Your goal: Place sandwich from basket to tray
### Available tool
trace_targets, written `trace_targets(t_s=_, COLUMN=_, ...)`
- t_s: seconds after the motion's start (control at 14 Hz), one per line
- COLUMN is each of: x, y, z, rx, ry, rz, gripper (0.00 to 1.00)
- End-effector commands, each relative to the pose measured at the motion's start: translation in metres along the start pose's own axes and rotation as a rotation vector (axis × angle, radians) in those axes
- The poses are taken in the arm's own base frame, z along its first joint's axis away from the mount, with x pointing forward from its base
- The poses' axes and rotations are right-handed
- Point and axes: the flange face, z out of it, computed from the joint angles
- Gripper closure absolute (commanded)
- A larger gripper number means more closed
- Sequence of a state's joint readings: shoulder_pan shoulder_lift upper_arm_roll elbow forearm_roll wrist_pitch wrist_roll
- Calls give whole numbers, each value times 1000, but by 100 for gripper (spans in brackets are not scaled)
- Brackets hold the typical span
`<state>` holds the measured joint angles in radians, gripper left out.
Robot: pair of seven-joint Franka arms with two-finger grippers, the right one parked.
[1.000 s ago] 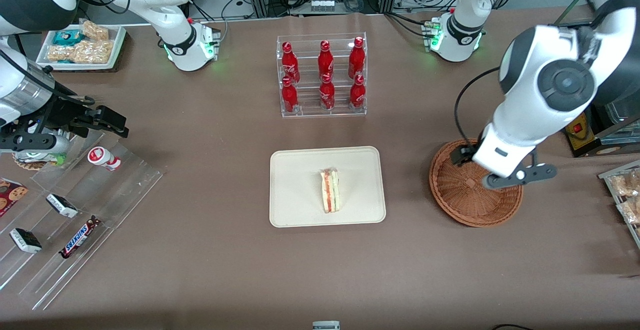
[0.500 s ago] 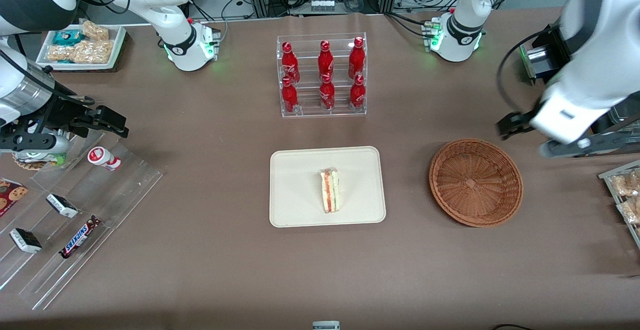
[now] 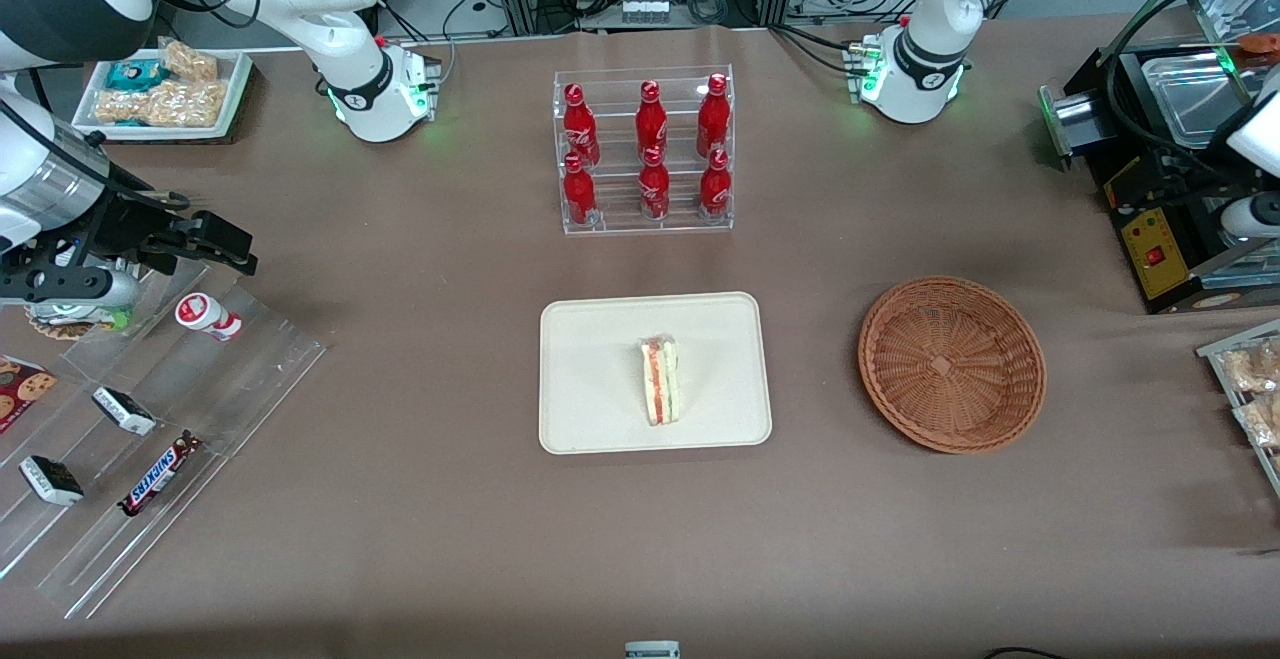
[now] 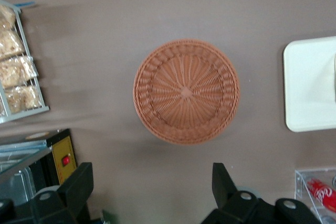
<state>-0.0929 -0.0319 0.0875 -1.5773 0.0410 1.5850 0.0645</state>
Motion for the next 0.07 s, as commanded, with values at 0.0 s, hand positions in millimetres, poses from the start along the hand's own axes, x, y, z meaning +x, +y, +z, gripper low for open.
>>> trace_targets(t_s=0.0, x=6, y=-5, z=0, rx=-29, ry=16, rz=3, gripper=0)
